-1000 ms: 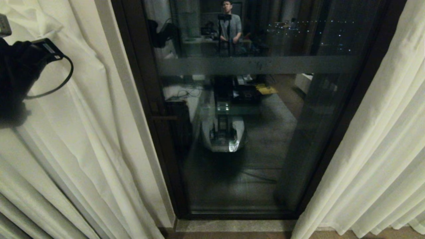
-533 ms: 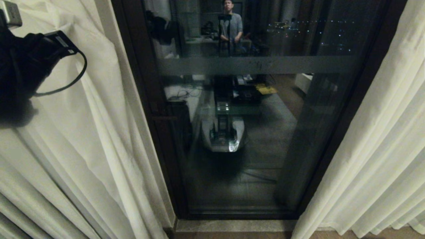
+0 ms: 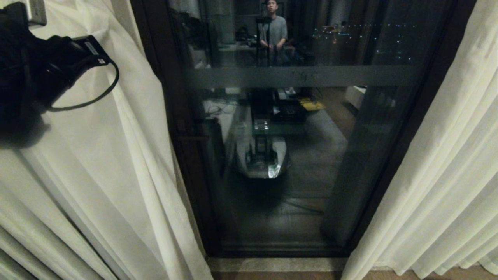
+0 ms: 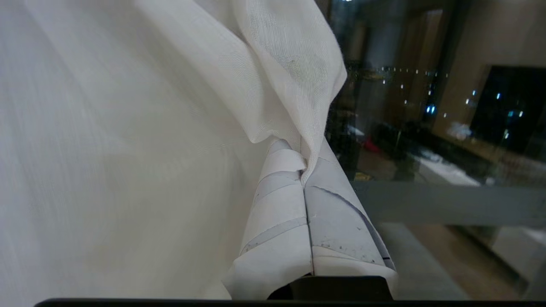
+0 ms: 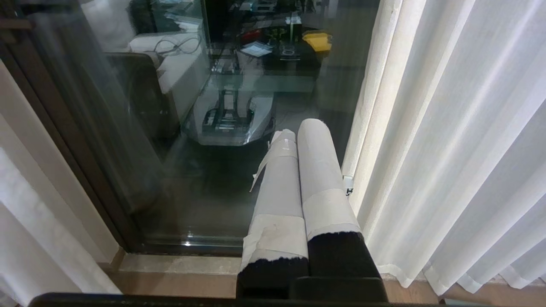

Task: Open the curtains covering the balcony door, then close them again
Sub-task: Close the inner curtains on both sides

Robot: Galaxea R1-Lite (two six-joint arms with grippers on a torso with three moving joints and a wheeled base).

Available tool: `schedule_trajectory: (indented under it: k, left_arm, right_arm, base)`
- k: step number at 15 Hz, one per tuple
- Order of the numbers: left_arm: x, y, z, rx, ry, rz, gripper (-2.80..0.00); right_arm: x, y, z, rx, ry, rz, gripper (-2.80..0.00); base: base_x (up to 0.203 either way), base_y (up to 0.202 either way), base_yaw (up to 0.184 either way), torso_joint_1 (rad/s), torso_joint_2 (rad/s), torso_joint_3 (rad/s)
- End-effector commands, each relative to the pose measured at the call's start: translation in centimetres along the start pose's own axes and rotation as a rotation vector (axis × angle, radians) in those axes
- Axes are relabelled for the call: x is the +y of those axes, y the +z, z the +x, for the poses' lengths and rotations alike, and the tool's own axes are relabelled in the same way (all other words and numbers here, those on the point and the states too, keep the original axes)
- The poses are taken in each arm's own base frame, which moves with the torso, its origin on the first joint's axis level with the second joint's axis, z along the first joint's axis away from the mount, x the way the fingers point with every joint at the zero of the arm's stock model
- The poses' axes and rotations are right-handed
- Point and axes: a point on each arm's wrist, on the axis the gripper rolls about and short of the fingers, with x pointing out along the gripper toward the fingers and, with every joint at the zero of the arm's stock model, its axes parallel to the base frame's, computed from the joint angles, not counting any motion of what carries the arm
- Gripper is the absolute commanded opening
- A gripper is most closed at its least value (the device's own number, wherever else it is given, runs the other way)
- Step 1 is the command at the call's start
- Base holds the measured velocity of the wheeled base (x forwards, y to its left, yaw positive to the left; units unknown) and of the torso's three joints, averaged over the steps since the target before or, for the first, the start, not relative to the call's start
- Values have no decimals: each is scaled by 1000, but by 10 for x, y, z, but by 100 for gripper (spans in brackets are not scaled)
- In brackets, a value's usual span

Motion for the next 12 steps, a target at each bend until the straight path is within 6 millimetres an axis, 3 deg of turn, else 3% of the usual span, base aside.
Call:
schedule_trajectory:
  k: [1,12]
  left_arm:
    - [-5,-1,0,2,-15,0,-280]
    - [-20,-30,2,81,-77,93,-280]
  right_arm:
    - [0,0,0,-1,0,0,-280]
    - [0,0,0,-1,0,0,-280]
  base:
    - [0,0,0,0,0,0]
    - [0,0,0,0,0,0]
